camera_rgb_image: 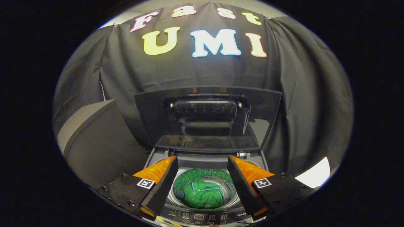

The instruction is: Put the clothes into the washing machine and then close the washing machine lid.

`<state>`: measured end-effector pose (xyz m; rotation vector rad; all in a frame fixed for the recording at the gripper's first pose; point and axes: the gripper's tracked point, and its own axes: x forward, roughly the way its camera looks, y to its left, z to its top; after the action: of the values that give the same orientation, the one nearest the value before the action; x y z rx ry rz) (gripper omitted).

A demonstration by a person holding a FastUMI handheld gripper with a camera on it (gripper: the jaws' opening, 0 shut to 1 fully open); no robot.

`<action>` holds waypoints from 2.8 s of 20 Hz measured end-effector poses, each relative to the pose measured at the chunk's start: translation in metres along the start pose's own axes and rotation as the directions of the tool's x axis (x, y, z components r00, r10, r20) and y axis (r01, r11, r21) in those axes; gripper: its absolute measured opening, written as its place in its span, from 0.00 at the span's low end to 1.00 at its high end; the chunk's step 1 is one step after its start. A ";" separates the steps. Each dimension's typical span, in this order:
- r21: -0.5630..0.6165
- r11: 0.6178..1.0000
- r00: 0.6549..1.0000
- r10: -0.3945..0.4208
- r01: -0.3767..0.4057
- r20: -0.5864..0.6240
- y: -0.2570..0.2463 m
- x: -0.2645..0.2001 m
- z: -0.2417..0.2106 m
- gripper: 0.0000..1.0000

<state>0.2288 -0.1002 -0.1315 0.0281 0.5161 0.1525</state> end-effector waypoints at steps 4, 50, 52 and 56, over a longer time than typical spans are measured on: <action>-0.011 1.000 0.996 -0.002 0.003 0.085 0.003 -0.007 0.037 0.98; 0.004 0.999 0.959 -0.043 0.043 0.279 0.003 0.042 0.108 0.98; 0.006 0.999 0.960 -0.044 0.044 0.278 0.004 0.035 0.102 0.98; 0.010 0.999 0.956 -0.050 0.049 0.288 0.004 0.024 0.090 0.98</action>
<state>0.2930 -0.0916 -0.0642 0.0396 0.2254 0.0964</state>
